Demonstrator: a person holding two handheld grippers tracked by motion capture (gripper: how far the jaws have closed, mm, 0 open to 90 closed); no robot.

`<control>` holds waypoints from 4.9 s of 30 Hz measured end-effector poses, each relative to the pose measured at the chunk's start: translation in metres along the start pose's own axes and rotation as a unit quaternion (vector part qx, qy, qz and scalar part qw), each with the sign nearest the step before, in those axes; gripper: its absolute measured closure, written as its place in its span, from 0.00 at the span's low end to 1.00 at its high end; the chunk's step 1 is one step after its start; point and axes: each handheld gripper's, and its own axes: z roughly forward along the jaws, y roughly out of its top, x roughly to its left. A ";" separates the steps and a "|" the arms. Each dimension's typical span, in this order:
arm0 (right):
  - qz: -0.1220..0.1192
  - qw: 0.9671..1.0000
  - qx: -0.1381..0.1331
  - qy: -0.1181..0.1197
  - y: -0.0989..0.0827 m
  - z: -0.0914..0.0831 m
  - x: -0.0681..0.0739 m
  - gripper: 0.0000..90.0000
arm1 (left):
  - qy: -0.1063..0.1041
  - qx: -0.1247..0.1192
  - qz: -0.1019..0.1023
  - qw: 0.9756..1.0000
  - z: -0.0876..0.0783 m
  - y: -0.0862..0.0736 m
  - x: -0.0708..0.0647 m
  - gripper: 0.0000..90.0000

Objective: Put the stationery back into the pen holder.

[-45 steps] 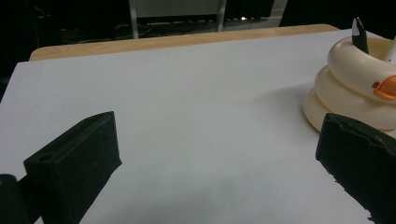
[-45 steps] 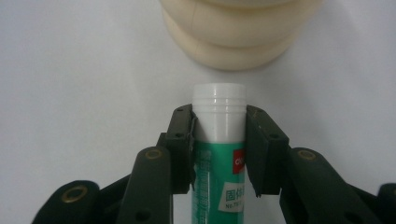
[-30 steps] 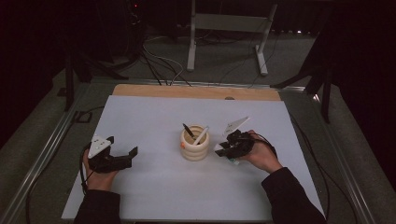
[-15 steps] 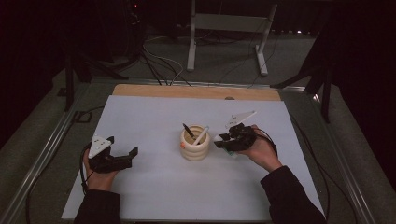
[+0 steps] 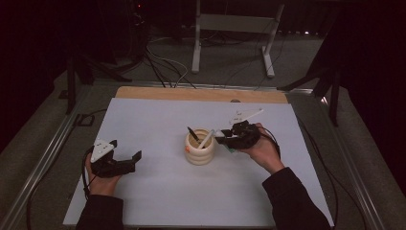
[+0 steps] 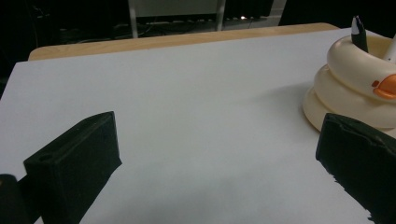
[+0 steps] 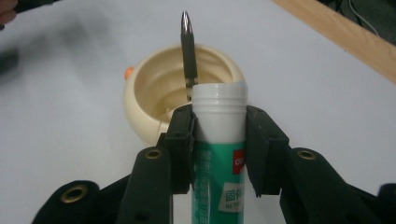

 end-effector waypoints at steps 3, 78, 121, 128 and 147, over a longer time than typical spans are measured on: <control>0.002 1.000 -0.007 -0.002 0.004 -0.001 0.001 0.74 | 0.000 0.000 -0.001 1.000 0.000 0.000 0.000 0.00; 0.016 0.995 -0.097 -0.005 0.051 0.026 0.024 0.73 | 0.000 -0.002 0.001 1.000 0.000 0.000 0.001 0.00; 0.033 0.996 -0.081 -0.021 0.041 0.064 0.029 0.73 | 0.000 -0.002 -0.001 1.000 0.000 0.000 0.001 0.00; 0.034 0.996 -0.077 -0.020 0.038 0.067 0.029 0.73 | 0.000 -0.002 -0.001 1.000 0.000 0.000 0.001 0.00; 0.021 0.997 -0.073 -0.022 0.030 0.065 0.029 0.72 | 0.000 -0.001 -0.001 1.000 0.000 0.000 0.001 0.00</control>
